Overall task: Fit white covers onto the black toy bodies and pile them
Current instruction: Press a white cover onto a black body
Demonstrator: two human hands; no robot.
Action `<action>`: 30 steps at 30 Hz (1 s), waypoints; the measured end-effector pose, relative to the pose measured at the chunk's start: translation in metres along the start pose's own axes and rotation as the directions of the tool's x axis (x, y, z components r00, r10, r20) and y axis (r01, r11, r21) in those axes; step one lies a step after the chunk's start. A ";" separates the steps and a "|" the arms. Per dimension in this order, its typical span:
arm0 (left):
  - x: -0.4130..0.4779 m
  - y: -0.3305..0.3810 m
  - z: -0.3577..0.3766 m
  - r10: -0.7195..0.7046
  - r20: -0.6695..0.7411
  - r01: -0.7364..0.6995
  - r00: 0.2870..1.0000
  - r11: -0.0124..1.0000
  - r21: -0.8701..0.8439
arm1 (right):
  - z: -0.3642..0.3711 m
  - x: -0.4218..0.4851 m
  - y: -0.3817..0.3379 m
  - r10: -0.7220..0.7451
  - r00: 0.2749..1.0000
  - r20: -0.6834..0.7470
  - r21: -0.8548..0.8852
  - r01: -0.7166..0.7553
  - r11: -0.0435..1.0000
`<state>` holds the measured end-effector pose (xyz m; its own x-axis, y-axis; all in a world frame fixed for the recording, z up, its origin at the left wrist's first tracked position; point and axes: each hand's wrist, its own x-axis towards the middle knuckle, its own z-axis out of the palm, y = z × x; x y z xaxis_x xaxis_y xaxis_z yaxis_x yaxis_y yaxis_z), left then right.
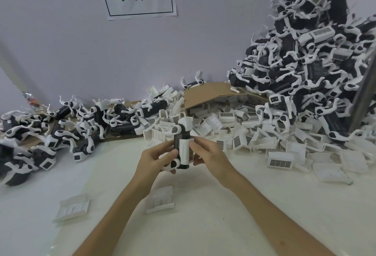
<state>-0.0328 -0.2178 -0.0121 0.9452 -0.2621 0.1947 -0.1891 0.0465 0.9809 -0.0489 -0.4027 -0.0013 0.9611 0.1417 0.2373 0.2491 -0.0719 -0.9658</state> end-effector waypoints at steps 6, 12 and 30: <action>0.000 0.004 -0.004 -0.058 0.022 0.057 0.998 0.998 0.013 | 0.005 0.002 0.006 -0.023 0.998 -0.057 -0.006 0.023 1.000; -0.001 0.002 0.000 -0.080 0.013 0.080 0.997 0.997 -0.019 | 0.002 0.005 0.009 0.050 0.990 -0.133 0.148 -0.030 0.988; 0.000 0.003 0.005 -0.045 0.038 0.041 0.998 0.992 0.117 | 0.006 0.001 0.009 0.018 0.989 -0.144 -0.012 -0.019 1.000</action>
<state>-0.0350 -0.2220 -0.0095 0.9421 -0.3001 0.1496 -0.1803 -0.0771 0.9806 -0.0460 -0.3976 -0.0100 0.9725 -0.0029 0.2328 0.2317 -0.0865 -0.9689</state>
